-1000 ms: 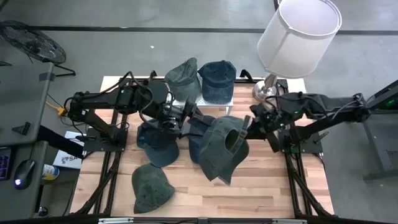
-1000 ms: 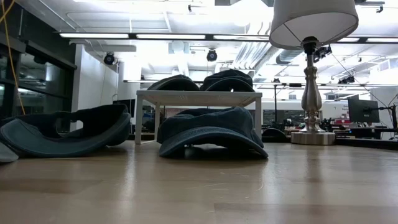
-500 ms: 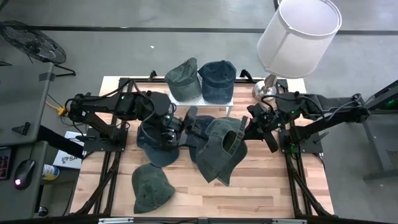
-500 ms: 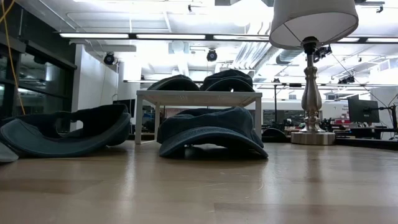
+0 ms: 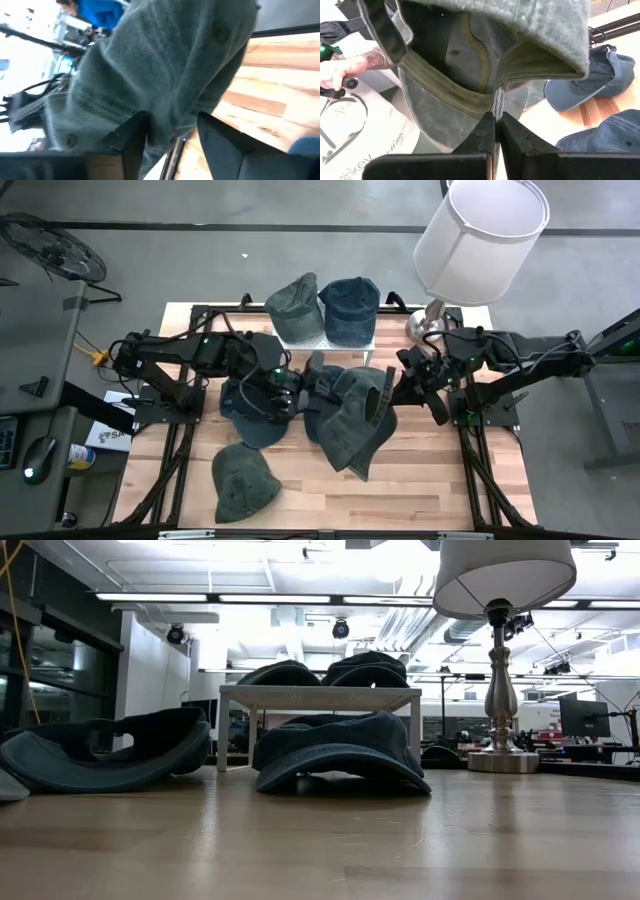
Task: Pick & Place hat
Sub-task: Stack the right gray cap on top of the gray cap on the shelf
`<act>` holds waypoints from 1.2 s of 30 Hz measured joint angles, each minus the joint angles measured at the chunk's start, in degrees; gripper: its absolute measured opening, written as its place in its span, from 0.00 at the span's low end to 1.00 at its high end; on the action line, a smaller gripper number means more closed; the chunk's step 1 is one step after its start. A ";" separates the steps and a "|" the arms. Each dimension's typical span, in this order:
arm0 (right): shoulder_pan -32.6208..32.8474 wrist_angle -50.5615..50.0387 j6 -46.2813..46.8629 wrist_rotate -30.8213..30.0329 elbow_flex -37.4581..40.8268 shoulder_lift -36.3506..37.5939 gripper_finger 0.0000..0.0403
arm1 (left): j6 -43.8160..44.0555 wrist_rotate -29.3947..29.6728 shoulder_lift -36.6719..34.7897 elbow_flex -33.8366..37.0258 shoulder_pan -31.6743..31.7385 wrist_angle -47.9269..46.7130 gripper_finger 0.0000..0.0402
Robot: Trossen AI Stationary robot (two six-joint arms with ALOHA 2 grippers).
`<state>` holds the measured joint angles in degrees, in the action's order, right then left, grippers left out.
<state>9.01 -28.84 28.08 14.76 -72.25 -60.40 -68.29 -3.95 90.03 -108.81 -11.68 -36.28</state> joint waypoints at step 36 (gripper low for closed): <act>0.05 -7.18 0.02 -6.53 -0.04 10.71 0.23 | 23.73 9.49 0.14 0.00 0.04 0.49 0.06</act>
<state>9.06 -36.02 28.09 8.24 -72.29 -49.69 -44.56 5.54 90.17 -108.81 -11.64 -35.79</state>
